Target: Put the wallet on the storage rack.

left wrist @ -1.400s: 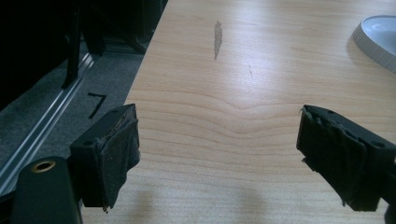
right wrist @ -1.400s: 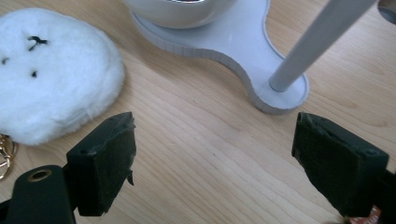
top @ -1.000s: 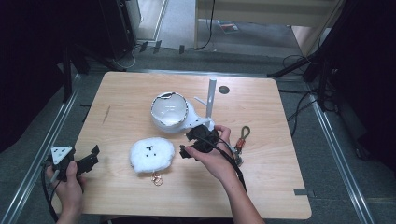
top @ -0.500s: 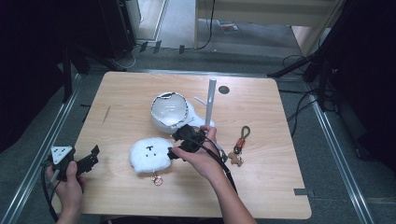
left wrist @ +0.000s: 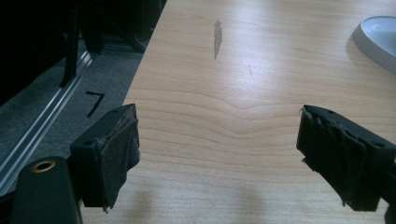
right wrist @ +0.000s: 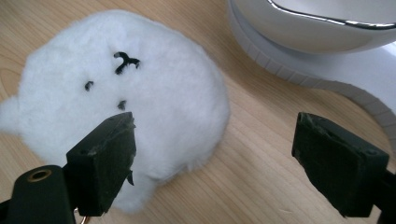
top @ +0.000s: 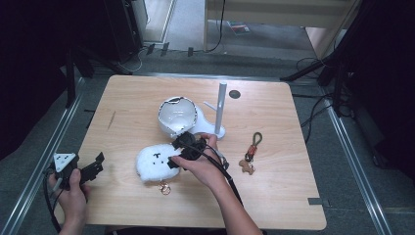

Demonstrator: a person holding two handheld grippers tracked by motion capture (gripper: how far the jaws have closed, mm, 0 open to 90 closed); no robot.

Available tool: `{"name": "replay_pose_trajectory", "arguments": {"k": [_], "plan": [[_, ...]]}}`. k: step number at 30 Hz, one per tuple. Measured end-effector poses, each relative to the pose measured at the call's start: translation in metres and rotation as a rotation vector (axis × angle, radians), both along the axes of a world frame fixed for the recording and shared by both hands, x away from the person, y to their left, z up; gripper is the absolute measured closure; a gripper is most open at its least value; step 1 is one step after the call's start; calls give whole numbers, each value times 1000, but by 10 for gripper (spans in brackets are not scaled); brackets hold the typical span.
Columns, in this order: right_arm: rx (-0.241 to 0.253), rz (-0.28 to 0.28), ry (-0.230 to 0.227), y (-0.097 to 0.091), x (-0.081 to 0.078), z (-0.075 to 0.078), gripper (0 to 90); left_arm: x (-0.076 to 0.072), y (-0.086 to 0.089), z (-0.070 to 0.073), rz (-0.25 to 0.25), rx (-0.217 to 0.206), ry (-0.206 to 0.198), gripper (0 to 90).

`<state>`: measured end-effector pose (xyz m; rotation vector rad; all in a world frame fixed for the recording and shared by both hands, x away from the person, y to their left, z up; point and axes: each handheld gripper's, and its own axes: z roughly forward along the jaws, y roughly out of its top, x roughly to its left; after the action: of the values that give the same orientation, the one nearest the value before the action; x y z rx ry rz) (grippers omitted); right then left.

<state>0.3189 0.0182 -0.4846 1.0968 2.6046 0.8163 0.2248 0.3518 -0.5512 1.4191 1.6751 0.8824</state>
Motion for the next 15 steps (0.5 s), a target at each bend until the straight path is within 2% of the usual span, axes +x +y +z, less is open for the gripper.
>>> {"name": "replay_pose_trajectory", "arguments": {"k": [5, 13, 15], "plan": [[8, 12, 14, 6, 2, -5, 141, 0, 0, 0, 1, 0, 0, 138], [24, 0, 57, 12, 7, -12, 141, 0, 0, 0, 0, 0, -1, 138], [44, -1, 86, 14, 8, -15, 141, 0, 0, 0, 0, -1, -1, 138]]}}
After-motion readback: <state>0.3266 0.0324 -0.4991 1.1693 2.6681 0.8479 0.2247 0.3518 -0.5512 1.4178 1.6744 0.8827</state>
